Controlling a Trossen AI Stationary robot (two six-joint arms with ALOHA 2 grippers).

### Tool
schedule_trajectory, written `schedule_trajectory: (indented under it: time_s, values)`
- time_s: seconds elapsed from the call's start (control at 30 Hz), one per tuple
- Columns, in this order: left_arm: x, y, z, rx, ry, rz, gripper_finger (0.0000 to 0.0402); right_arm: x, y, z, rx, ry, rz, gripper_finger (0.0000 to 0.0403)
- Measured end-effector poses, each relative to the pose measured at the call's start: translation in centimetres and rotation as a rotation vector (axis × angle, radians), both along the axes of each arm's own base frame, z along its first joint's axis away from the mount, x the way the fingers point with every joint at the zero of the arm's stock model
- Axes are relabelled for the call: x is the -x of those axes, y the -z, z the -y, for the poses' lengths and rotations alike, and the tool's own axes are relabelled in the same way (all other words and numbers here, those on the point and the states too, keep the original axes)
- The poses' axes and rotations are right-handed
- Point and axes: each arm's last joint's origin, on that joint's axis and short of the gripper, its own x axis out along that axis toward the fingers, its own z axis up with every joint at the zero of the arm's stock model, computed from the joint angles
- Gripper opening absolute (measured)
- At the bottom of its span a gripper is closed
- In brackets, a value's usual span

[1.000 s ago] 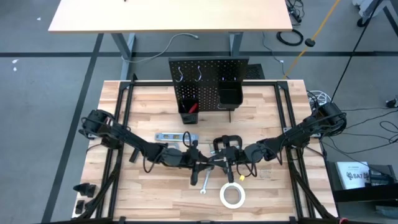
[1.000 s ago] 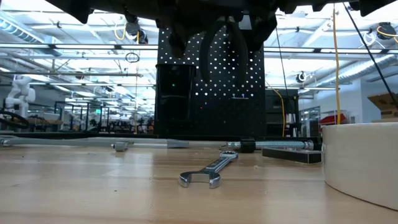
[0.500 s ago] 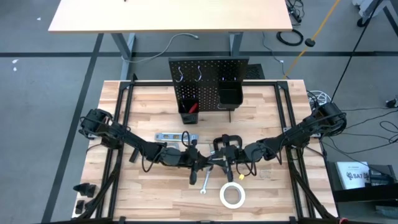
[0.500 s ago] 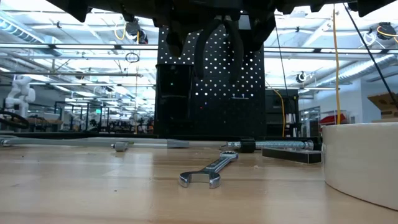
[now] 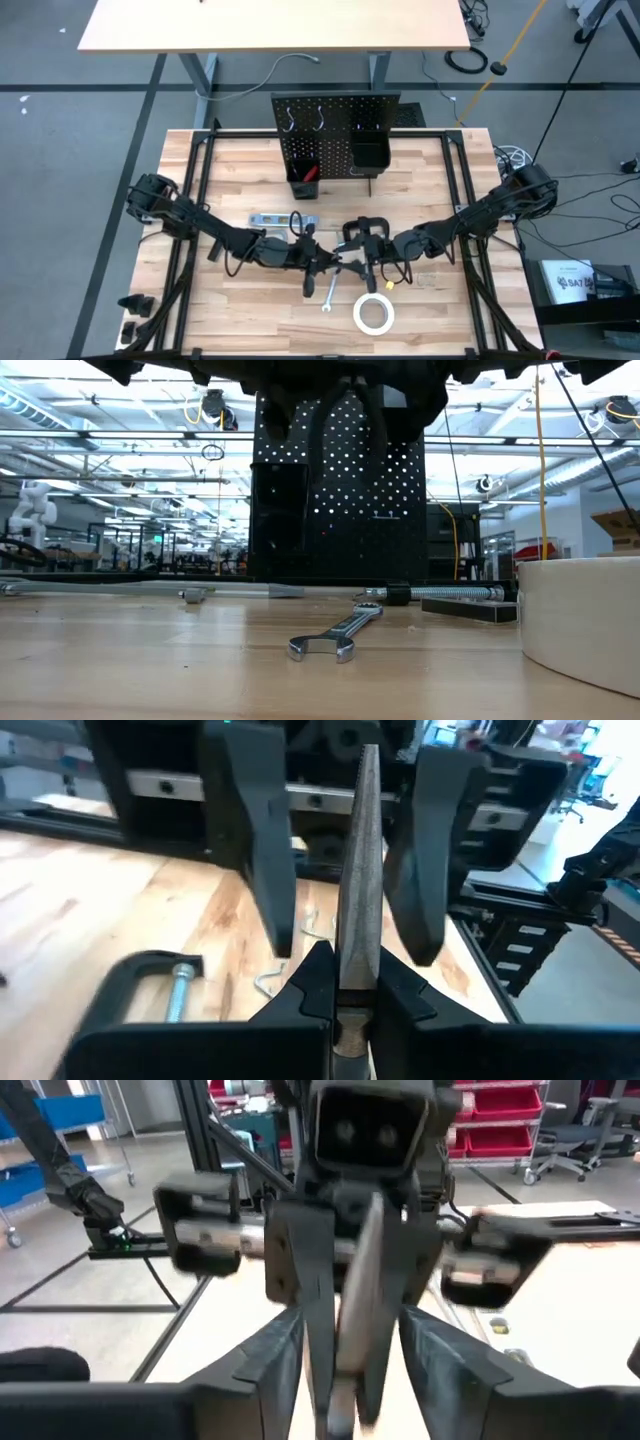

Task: Hang tools onto peg board
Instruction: Put the long nose pliers into the bottom black bin on the pegboard

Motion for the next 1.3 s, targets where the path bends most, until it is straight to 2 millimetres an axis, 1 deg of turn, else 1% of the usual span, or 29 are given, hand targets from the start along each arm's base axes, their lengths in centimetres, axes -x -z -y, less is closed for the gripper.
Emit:
schedule_trajectory:
  time_s: [0.23, 0.4, 0.5, 0.63, 0.8, 0.9, 1.03, 1.2, 1.3]
  values:
    - [1.5, -1.9, -0.8, -0.092, -0.07, -0.062, 0.0026, 1.5, -1.7, 0.4, 0.007, -0.008, -0.034, 0.0162]
    - [3.1, -4.3, -1.7, -0.174, -0.152, -0.057, 0.0026, 2.7, -2.4, 0.2, 0.019, -0.025, -0.069, 0.0162]
    - [4.3, -6.3, -2.4, -0.242, -0.219, -0.025, 0.0026, 3.0, -2.4, 0.0, 0.005, -0.031, -0.085, 0.0162]
    - [6.0, -9.0, -4.0, -0.323, -0.321, 0.023, 0.0026, 3.0, -2.5, 0.0, -0.001, -0.031, -0.084, 0.0162]
    - [7.3, -11.5, -6.8, -0.344, -0.417, 0.084, 0.0026, 3.0, -2.4, 0.0, -0.004, -0.031, -0.086, 0.016]
    - [7.5, -12.1, -8.8, -0.339, -0.443, 0.099, 0.0026, 3.0, -2.4, 0.0, -0.016, -0.029, -0.087, 0.016]
    - [7.3, -12.0, -11.0, -0.343, -0.455, 0.086, 0.0026, 3.0, -2.4, 0.0, -0.025, -0.028, -0.088, 0.016]
    - [7.1, -11.7, -13.0, -0.349, -0.466, 0.058, 0.0026, 3.0, -2.4, 0.0, -0.024, -0.028, -0.089, 0.016]
    - [7.0, -11.6, -14.0, -0.321, -0.462, 0.06, 0.0026, 3.0, -2.3, 0.0, -0.02, -0.027, -0.097, 0.016]
